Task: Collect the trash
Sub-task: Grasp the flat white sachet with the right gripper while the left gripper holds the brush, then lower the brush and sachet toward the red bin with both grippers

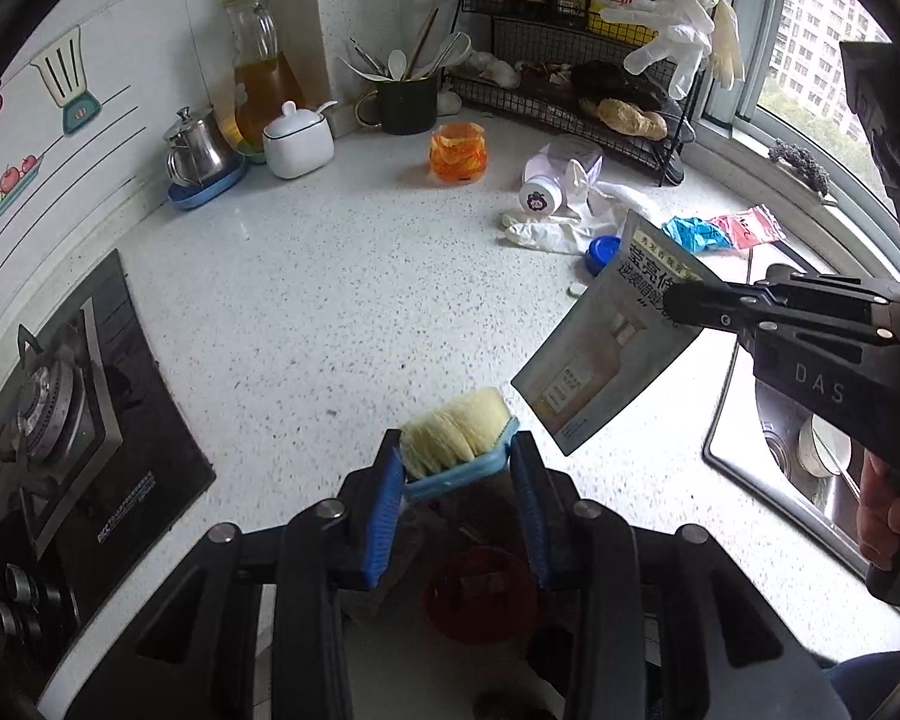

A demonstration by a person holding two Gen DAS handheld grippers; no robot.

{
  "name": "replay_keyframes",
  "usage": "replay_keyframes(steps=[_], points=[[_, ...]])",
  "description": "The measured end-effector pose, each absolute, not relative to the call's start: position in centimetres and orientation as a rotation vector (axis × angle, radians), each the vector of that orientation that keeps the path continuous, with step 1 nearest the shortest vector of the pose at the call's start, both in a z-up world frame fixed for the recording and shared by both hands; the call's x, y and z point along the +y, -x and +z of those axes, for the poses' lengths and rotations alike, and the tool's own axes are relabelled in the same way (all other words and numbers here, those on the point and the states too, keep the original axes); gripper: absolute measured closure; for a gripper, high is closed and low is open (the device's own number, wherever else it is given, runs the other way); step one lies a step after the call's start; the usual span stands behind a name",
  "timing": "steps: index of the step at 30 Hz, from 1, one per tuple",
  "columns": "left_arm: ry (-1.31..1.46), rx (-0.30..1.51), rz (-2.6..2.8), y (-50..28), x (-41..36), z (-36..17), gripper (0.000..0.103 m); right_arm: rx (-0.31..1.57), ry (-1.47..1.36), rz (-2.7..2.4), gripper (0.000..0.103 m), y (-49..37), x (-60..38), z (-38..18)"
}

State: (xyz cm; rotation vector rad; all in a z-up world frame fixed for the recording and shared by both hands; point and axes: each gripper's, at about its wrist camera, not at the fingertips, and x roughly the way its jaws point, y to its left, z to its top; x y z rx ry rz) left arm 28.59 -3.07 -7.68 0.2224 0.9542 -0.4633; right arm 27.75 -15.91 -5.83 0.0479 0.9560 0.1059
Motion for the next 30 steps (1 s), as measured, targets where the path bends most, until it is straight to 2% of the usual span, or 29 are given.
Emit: replay_keyframes(steps=[14,30], points=[[-0.225,1.041,-0.472,-19.8,4.5,-12.6,0.070,1.028,-0.064,0.083,0.102,-18.8,-9.1,-9.0],[-0.275,1.199,-0.564,-16.1,6.6,-26.2,0.070,1.193,-0.093,-0.012,0.102,-12.8,-6.3,-22.5]])
